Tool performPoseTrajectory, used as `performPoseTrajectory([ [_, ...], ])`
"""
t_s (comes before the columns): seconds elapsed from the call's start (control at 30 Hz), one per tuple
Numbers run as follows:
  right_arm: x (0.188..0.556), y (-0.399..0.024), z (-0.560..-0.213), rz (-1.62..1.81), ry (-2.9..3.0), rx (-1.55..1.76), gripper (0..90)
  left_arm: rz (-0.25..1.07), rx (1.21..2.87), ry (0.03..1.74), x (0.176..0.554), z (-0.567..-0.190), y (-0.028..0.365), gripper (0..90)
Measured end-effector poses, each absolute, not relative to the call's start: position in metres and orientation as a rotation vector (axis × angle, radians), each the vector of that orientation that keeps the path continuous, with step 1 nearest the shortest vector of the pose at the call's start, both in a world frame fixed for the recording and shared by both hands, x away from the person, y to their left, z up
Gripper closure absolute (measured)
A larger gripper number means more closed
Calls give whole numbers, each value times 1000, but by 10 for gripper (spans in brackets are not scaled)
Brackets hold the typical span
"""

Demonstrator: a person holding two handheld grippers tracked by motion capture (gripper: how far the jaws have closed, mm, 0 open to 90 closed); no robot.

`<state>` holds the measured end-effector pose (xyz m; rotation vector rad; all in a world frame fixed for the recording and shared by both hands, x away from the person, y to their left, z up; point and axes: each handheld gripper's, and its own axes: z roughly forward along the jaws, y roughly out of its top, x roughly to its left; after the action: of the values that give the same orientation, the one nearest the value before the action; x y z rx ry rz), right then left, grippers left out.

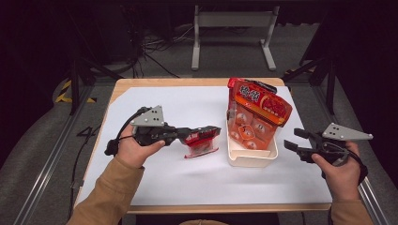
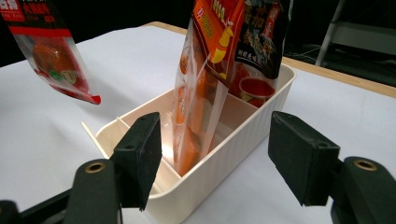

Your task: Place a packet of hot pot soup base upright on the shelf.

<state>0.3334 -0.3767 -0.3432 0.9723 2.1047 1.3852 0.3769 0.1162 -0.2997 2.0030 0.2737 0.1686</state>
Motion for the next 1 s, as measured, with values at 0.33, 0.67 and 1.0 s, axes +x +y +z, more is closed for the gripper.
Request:
performPoseTrajectory([
  [0.33,332,-377,-346,1345,2101,996,350,158,2011,238,381,-293,101,900],
  [0.67,331,-379,-348,1335,2105,1004,350,147,2016,183,384,-281,84,900],
  [1.0,331,-380,-347,1348,2107,1002,348,146,2009,156,386,-272,69,900],
])
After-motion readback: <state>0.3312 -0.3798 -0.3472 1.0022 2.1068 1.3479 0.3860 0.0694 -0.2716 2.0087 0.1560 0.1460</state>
